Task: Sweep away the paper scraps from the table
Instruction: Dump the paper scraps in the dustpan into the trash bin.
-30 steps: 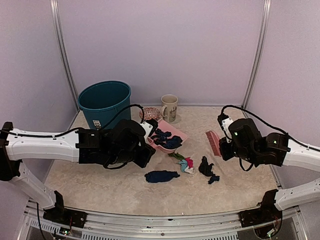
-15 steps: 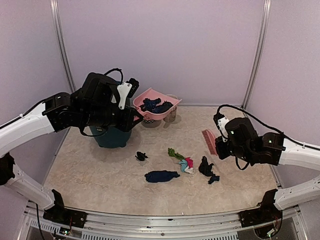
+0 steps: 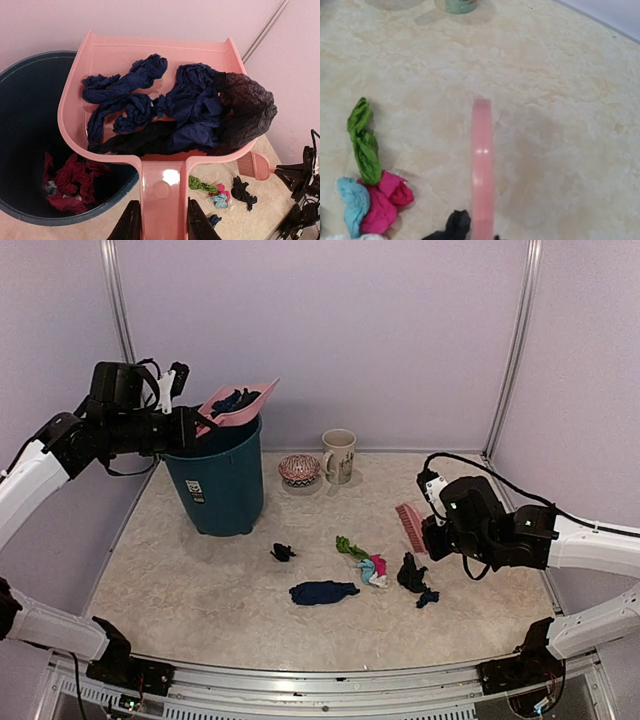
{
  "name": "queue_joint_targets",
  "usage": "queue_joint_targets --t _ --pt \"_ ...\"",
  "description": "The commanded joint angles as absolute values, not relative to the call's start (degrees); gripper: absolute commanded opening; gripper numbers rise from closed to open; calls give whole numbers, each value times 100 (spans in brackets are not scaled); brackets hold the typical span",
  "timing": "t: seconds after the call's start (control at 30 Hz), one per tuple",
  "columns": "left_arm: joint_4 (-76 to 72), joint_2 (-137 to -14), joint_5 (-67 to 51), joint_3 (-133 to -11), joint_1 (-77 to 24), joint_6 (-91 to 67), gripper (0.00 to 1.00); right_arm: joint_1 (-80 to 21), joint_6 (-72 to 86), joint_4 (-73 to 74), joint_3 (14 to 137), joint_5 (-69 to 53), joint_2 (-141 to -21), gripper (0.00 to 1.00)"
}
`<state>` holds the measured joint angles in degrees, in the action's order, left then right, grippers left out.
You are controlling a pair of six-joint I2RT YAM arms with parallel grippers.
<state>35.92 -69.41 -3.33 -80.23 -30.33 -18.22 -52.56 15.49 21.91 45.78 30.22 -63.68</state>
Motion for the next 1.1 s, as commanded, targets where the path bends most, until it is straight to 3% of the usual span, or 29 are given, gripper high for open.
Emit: queue_joint_targets --t 0.0,0.43,0.77,1.07 --pt "2793 -6688 -1790 -7468 -2258 -2504 0 -5179 1510 1948 4602 3052 -6355 0" --pt "11 -6437 -4656 -5794 -648 -5012 0 -5154 1560 2114 4638 3288 -6148 0" --pt "-1580 -6383 -5338 -5312 -345 -6776 0 -5150 1605 2048 4524 3328 -5914 0" --pt "-3225 -6130 -5173 -4595 -43 -8928 0 -5146 1686 1993 4419 3314 -5745 0"
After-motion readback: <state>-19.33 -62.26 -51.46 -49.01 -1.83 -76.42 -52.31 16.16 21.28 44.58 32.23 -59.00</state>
